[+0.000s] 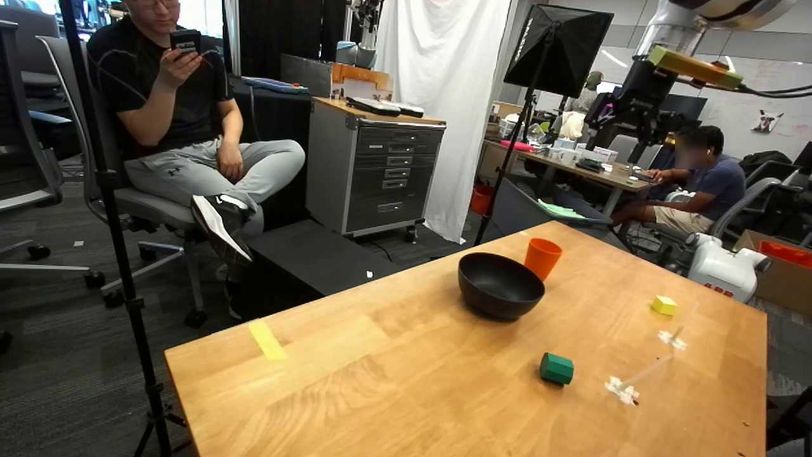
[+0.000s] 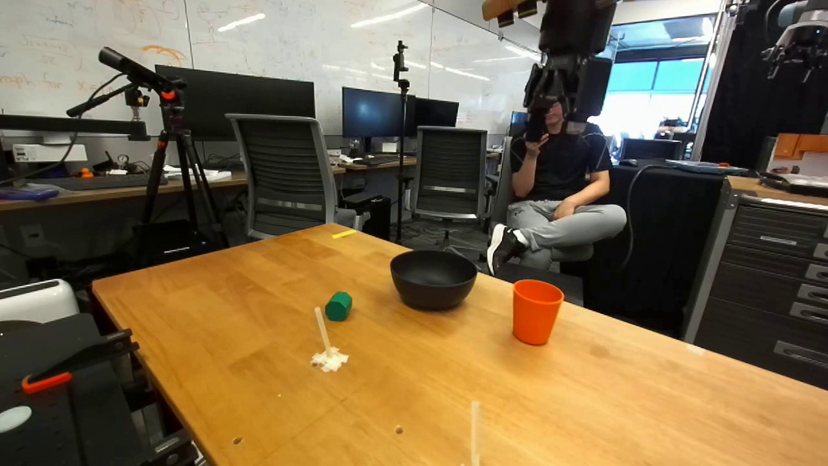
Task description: Pour the contents in the cup into the bowl
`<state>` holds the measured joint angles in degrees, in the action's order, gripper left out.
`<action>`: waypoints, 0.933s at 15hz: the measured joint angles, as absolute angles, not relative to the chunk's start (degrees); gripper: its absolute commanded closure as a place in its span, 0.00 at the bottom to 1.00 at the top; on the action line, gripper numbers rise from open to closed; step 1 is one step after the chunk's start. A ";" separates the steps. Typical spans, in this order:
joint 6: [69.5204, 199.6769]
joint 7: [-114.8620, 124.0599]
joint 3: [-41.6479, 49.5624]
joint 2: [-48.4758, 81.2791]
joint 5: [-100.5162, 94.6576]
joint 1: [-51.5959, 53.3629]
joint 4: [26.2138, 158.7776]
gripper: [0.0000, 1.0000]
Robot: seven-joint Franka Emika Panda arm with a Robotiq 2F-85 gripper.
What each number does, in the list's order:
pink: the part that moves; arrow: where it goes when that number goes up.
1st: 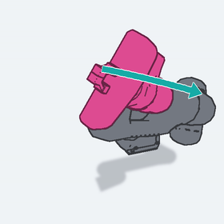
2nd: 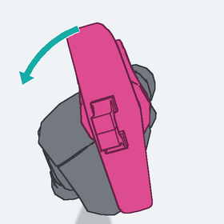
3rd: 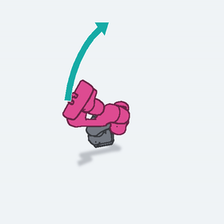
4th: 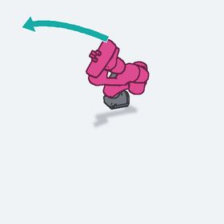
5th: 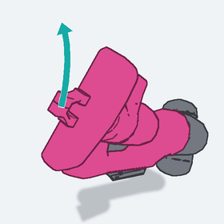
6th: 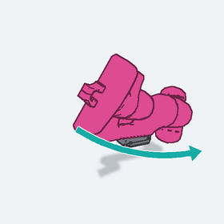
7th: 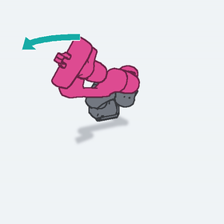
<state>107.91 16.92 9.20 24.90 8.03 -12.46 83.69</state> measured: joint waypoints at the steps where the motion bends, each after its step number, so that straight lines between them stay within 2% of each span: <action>1: 107.80 17.71 9.35 26.73 8.03 -12.62 82.30 0.00; 14: 104.49 23.22 9.82 44.77 6.11 -13.00 69.13 0.00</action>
<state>104.49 23.22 9.82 44.77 6.11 -13.00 69.13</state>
